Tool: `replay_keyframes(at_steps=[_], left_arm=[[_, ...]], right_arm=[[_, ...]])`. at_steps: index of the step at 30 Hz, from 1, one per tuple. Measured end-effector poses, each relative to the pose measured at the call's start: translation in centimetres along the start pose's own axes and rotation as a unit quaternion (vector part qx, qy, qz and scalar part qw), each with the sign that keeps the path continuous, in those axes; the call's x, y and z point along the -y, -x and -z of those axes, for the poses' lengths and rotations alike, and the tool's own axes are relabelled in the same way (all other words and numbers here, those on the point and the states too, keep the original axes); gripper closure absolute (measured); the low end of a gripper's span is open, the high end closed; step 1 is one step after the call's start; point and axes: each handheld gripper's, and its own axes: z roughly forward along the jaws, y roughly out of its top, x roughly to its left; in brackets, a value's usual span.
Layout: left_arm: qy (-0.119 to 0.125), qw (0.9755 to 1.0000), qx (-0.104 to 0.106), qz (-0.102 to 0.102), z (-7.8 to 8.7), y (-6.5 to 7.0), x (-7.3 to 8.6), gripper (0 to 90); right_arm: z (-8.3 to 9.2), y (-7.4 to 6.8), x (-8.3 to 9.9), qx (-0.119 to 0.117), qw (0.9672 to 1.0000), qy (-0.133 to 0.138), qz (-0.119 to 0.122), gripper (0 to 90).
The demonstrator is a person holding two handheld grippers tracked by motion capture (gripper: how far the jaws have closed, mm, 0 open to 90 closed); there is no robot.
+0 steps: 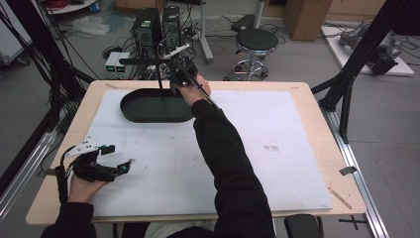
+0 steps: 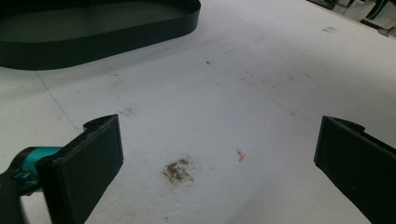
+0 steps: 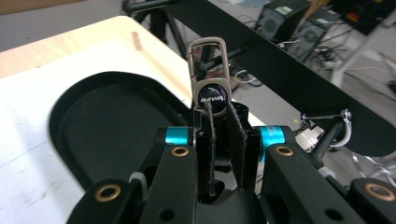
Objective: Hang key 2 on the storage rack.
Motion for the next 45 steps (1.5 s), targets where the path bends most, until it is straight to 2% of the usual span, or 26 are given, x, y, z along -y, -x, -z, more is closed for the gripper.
replay_keyframes(at_steps=[3,4,5,10,13,16,17,19,21,23,25,28,29,31,33,34,37,39,45], left_arm=[[0.001,1.0000,0.000,-0.001,0.0,0.0,0.0,1.7],[0.001,1.0000,0.000,0.000,0.0,0.0,0.0,1.7],[0.001,1.0000,0.000,0.000,0.0,0.0,0.0,1.7],[-0.004,1.0000,0.003,0.000,-0.1,0.0,0.0,1.7],[-0.003,1.0000,0.001,0.002,-0.1,0.0,0.0,1.7],[-0.003,1.0000,-0.001,0.002,0.0,0.0,0.0,1.7],[-0.004,1.0000,-0.001,0.001,-0.1,0.0,0.0,1.7],[-0.005,1.0000,0.000,-0.001,-0.1,0.0,0.0,1.7],[-0.006,1.0000,0.000,-0.002,-0.1,0.1,0.0,1.7],[-0.006,1.0000,0.000,-0.003,-0.1,0.1,0.0,1.7],[-0.006,1.0000,-0.001,-0.004,-0.1,0.2,0.0,1.7],[-0.006,1.0000,-0.001,-0.004,-0.2,0.1,0.0,1.7],[-0.006,1.0000,-0.001,-0.004,-0.2,0.1,0.0,1.7],[-0.007,1.0000,0.000,-0.003,-0.2,0.1,0.0,1.7],[-0.008,1.0000,-0.001,-0.004,-0.2,0.1,0.1,1.7],[-0.008,1.0000,-0.002,-0.003,-0.2,0.2,0.1,1.7],[-0.008,1.0000,-0.003,-0.002,-0.2,0.2,0.1,1.7],[-0.008,1.0000,-0.003,-0.002,-0.2,0.2,0.1,1.7],[-0.009,0.9999,-0.003,-0.004,-0.2,0.2,0.1,1.7]], right_arm=[[-0.5,-0.3,0.0,0.027,0.9996,0.003,0.000,81.9],[-0.7,-0.4,0.1,0.036,0.9993,0.002,0.008,81.9],[-0.9,-0.3,0.2,0.037,0.9992,0.003,0.013,81.9],[-1.3,-0.2,0.3,0.033,0.9994,0.012,0.000,81.9],[-1.7,-0.1,0.6,0.022,0.9995,0.016,-0.015,79.6],[-1.5,-0.1,0.6,-0.007,0.9985,0.021,-0.049,67.3],[-1.2,-0.3,0.6,-0.017,0.9984,0.024,-0.048,62.2],[-0.6,-0.4,0.5,-0.040,0.9979,0.024,-0.046,59.7],[0.1,-0.5,0.6,-0.052,0.9970,0.031,-0.049,55.3],[0.7,-0.1,1.0,-0.078,0.9941,0.027,-0.071,46.9],[0.9,0.2,1.3,-0.076,0.9945,0.017,-0.069,38.4],[1.3,0.5,2.0,-0.067,0.9962,0.004,-0.054,21.7],[1.4,0.7,2.3,-0.065,0.9965,0.004,-0.053,19.4],[1.6,1.1,2.9,-0.073,0.9956,0.006,-0.058,10.0],[1.7,1.4,3.4,-0.085,0.9939,0.006,-0.070,7.8],[1.8,1.6,3.6,-0.089,0.9935,0.008,-0.071,0.6],[2.0,2.0,4.1,-0.094,0.9921,0.001,-0.082,0.6],[2.3,2.2,4.2,-0.088,0.9931,0.002,-0.078,0.7],[3.5,3.0,5.2,-0.094,0.9921,0.008,-0.082,0.7]])
